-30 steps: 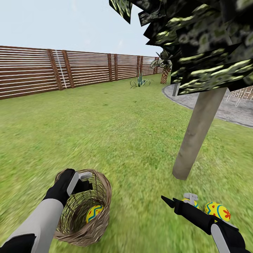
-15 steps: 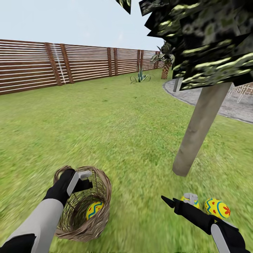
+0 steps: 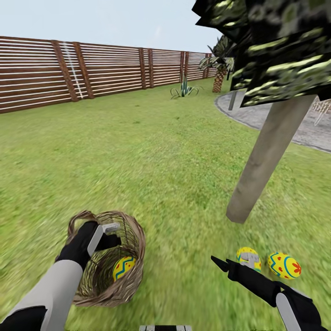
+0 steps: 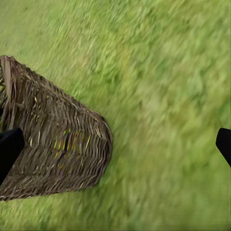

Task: Take the three Easter eggs out of the wicker basket on the lawn in the garden, then place them on the lawn next to a single tree (choose any tree) so that all three eggs are next to the same tree and none are left in the basket.

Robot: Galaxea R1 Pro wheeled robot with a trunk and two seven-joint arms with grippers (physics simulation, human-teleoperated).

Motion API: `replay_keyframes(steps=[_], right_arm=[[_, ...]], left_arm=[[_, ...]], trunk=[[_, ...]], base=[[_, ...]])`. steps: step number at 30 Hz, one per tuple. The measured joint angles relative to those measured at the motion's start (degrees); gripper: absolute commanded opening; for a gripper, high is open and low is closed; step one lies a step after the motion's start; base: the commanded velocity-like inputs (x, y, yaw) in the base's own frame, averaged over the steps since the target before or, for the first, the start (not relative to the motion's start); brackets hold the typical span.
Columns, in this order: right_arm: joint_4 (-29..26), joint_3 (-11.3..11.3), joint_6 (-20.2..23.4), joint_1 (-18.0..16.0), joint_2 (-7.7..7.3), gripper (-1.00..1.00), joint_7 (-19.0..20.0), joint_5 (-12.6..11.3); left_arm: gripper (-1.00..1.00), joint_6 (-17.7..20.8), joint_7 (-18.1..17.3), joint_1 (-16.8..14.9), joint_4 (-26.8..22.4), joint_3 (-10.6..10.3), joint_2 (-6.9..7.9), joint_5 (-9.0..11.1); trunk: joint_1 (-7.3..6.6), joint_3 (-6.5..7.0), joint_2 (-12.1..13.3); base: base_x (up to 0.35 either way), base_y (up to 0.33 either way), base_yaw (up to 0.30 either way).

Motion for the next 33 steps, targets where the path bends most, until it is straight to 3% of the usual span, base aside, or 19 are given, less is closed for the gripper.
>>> replay_keyframes(steps=[24, 33], right_arm=[[0.0, 0.0, 0.01, 0.0, 0.02, 1.0, 0.0, 0.0], [0.0, 0.0, 0.01, 0.0, 0.03, 1.0, 0.0, 0.0]], left_arm=[[1.0, -2.33, -1.6, 0.0, -0.03, 0.36, 0.0, 0.14], [1.0, -3.15, -4.71, 0.0, -0.21, 0.46, 0.0, 0.37]], trunk=[[0.62, -5.32, -0.32], [0.85, -7.32, -0.44]], base=[[0.0, 0.0, 0.0], [0.0, 0.0, 0.0]])
